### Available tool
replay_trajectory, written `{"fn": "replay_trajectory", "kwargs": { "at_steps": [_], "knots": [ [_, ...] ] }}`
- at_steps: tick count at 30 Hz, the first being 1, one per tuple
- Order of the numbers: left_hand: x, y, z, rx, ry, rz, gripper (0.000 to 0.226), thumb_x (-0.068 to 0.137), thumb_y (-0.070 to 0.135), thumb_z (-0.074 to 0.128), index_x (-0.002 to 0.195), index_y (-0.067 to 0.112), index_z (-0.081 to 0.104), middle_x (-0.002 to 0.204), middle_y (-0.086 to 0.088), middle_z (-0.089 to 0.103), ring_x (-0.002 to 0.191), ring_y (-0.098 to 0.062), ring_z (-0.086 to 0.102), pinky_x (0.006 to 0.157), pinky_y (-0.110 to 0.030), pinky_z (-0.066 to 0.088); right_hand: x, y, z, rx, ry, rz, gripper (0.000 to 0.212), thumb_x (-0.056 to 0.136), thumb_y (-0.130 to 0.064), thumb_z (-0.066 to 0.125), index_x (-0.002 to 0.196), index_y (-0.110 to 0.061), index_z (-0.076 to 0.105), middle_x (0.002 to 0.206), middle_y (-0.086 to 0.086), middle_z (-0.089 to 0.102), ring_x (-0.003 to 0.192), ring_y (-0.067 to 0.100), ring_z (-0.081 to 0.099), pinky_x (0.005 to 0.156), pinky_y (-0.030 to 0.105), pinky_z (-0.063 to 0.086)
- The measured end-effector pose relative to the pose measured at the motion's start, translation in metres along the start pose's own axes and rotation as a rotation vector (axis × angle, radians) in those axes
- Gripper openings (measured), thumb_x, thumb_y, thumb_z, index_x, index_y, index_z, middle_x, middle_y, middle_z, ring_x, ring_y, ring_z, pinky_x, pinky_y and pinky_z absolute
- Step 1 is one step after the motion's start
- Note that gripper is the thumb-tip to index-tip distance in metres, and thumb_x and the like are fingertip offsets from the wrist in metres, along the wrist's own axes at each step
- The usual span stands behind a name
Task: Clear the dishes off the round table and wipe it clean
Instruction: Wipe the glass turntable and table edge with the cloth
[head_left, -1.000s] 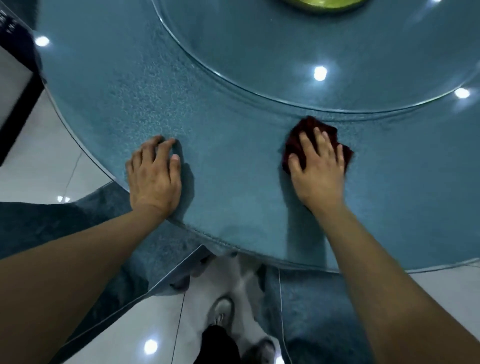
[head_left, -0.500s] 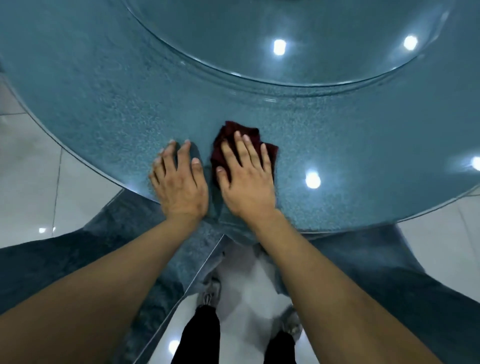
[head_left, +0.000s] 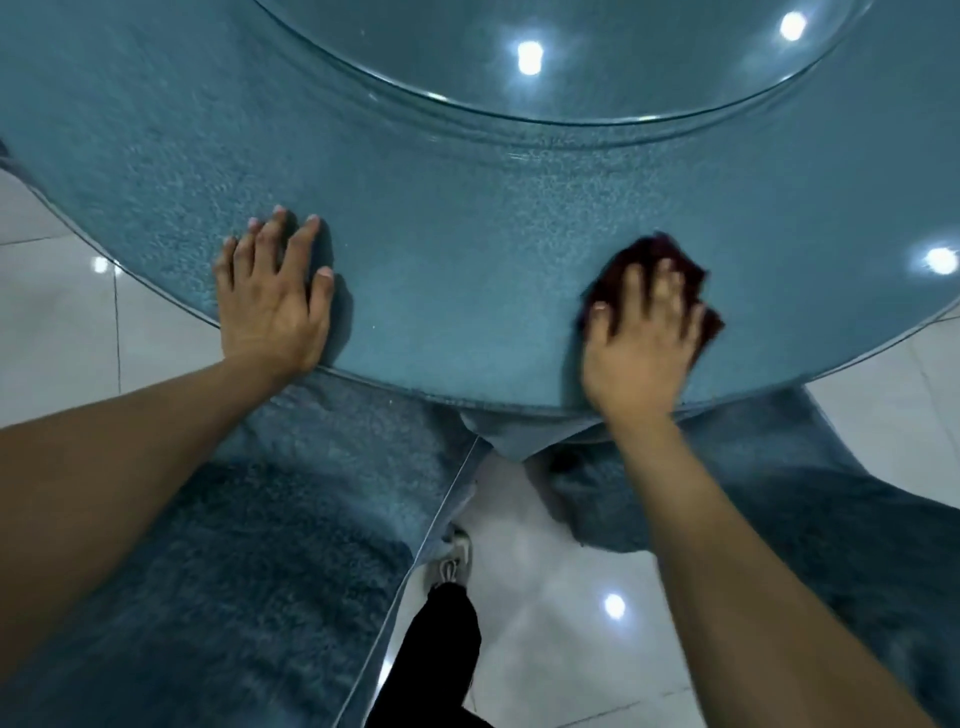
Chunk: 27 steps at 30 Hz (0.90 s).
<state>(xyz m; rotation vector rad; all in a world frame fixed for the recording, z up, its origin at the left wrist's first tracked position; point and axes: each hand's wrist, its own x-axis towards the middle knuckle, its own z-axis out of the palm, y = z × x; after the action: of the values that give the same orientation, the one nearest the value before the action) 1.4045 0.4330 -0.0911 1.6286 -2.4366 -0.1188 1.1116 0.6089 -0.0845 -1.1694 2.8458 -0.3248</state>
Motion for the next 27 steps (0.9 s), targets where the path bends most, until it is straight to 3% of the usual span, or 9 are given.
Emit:
{"fn": "replay_trajectory", "kwargs": {
  "at_steps": [5,9,16,19,22,27],
  "knots": [
    [0.002,-0.001,-0.001,-0.014,-0.003,-0.009,0.051,0.103,0.038,0.038,0.153,0.026,0.037,0.160,-0.010,0.033,0.145,-0.036,0.030,0.121,-0.054,0.017,-0.084,-0.130,0.024,0.128,-0.067,-0.397,0.060,0.095,-0.043,0.043,0.152,-0.023,0.042,0.164,0.007,0.025,0.153,0.020,0.017,0.124,0.048,0.009],
    [0.002,-0.005,-0.001,-0.018,0.001,0.005,0.050,0.104,0.039,0.034,0.153,0.026,0.036,0.160,-0.010,0.033,0.145,-0.037,0.030,0.121,-0.055,0.018,-0.082,-0.124,0.028,0.170,-0.071,-0.514,0.058,0.094,-0.042,0.046,0.150,-0.025,0.044,0.163,0.005,0.029,0.152,0.019,0.021,0.123,0.047,0.012],
    [0.003,-0.005,-0.003,-0.019,-0.024,-0.014,0.051,0.104,0.040,0.032,0.153,0.026,0.036,0.160,-0.010,0.032,0.145,-0.037,0.030,0.121,-0.056,0.017,-0.025,0.029,0.000,0.024,0.044,-0.127,0.061,0.095,-0.048,0.035,0.149,-0.021,0.046,0.161,0.008,0.033,0.150,0.023,0.027,0.123,0.050,0.017],
    [0.003,-0.008,-0.004,-0.015,-0.028,-0.027,0.050,0.105,0.038,0.034,0.153,0.027,0.036,0.161,-0.009,0.032,0.145,-0.036,0.029,0.122,-0.055,0.016,-0.013,0.040,-0.006,0.020,0.027,0.040,0.064,0.095,-0.047,0.031,0.153,-0.022,0.038,0.165,0.008,0.025,0.152,0.022,0.019,0.124,0.050,0.010],
    [0.002,-0.009,-0.003,-0.003,-0.047,-0.027,0.049,0.106,0.038,0.033,0.154,0.028,0.033,0.163,-0.008,0.029,0.149,-0.034,0.025,0.124,-0.052,0.012,-0.038,-0.012,0.003,0.027,0.047,0.050,0.064,0.095,-0.046,0.033,0.151,-0.017,0.043,0.163,0.012,0.028,0.151,0.026,0.023,0.123,0.052,0.012],
    [0.002,-0.011,-0.005,-0.017,-0.058,-0.025,0.051,0.105,0.040,0.029,0.155,0.028,0.034,0.162,-0.007,0.030,0.149,-0.033,0.025,0.124,-0.051,0.012,-0.118,-0.155,0.028,0.103,-0.046,-0.346,0.060,0.096,-0.043,0.042,0.151,-0.021,0.043,0.164,0.008,0.027,0.153,0.022,0.019,0.124,0.050,0.011]
  ]
}}
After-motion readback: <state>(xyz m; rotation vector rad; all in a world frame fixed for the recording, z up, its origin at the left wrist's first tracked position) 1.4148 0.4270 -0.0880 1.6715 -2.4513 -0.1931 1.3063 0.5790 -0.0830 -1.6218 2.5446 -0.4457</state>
